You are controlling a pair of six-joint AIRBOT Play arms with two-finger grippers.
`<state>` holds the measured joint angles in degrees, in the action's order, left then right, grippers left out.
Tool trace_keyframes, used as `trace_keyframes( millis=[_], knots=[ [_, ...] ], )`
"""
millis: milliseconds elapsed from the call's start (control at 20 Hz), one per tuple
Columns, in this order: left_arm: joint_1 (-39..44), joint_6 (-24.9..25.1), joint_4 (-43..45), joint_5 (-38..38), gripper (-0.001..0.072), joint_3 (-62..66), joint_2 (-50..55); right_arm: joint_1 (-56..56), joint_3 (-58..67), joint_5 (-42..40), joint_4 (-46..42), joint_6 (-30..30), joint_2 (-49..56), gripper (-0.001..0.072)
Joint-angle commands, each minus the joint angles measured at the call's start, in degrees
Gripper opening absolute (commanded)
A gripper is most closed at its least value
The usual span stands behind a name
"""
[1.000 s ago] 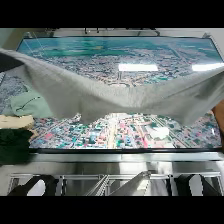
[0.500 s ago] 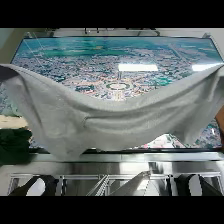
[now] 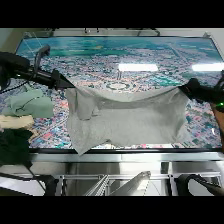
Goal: Fold the shirts.
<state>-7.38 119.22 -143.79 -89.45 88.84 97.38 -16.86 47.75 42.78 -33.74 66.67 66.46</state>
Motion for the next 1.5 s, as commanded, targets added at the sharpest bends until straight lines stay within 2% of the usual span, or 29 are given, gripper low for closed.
trace_keyframes(
  millis=[0,100,150,200,250,300,350,400,500,650,700,850,950,1000,1100,1150,1200,1300,1450],
  knots=[
    [2.6,-0.1,1.3,3.5,0.0017,9.7,9.7,2.1,5.5,-4.0,-1.6,-0.7,9.9,0.0018],
    [3.0,-0.2,1.3,6.2,0.0017,15.0,12.0,1.9,7.5,-5.7,-1.6,-1.2,11.3,0.0019],
    [3.0,-1.1,1.3,7.0,0.0015,17.5,13.0,1.9,8.5,-6.4,-1.7,-2.2,11.7,0.0101],
    [2.9,-1.9,1.3,6.7,0.0017,19.7,13.7,1.8,9.5,-6.9,-1.9,-2.4,11.8,0.0345],
    [2.9,-2.9,1.4,6.0,0.0131,21.5,14.0,1.1,10.8,-6.7,-2.8,-2.4,11.8,0.04],
    [2.6,-3.0,1.3,4.8,0.039,23.2,13.9,-0.1,12.4,-5.2,-3.3,-2.4,11.6,0.04],
    [1.9,-3.0,1.3,3.0,0.0616,25.3,13.9,-1.7,13.9,-2.3,-3.4,-2.4,11.3,0.0401],
    [1.2,-5.0,1.3,1.1,0.0711,27.4,13.9,-4.2,15.2,2.2,-3.4,-2.1,10.8,0.0402],
    [-1.3,-9.1,1.3,-3.9,0.0711,29.1,13.0,-9.4,15.9,12.2,-3.5,-1.7,8.6,0.04],
    [-4.8,-10.4,1.1,-10.5,0.071,19.1,6.6,-15.8,13.5,25.3,-8.4,-0.3,2.2,0.0393],
    [-5.8,-9.9,1.0,-11.5,0.071,12.9,2.7,-17.1,10.9,27.2,-11.4,0.8,-2.3,0.0343],
    [-7.5,-3.3,-1.6,-11.9,0.071,-10.1,-14.7,-20.5,0.9,29.2,-14.4,4.3,-21.5,0.0343],
    [-8.8,0.4,-2.3,-4.9,0.0709,-25.4,-29.2,-21.7,-5.7,27.4,-23.0,12.2,-35.5,0.0353],
    [-9.7,0.3,1.5,1.7,0.0692,-32.9,-36.7,-21.7,-9.3,25.9,-29.9,17.3,-40.9,0.0445],
    [-11.1,-2.1,12.8,14.7,0.069,-46.5,-49.6,-21.7,-15.6,25.2,-37.0,20.9,-45.4,0.0455],
    [-12.2,-4.0,16.0,17.7,0.0603,-52.0,-54.1,-21.7,-17.7,25.8,-36.7,20.8,-44.8,0.0455],
    [-14.3,-4.0,16.6,18.3,0.0421,-56.9,-56.9,-21.7,-19.1,26.8,-35.5,20.1,-43.2,0.0455],
    [-17.6,-3.9,13.9,21.0,0.04,-64.1,-58.9,-21.7,-19.7,27.0,-34.0,19.5,-39.2,0.0454],
    [-18.9,-3.4,8.5,21.5,0.0401,-69.6,-55.1,-21.7,-19.7,27.4,-32.4,17.0,-35.2,0.0454]
  ],
)
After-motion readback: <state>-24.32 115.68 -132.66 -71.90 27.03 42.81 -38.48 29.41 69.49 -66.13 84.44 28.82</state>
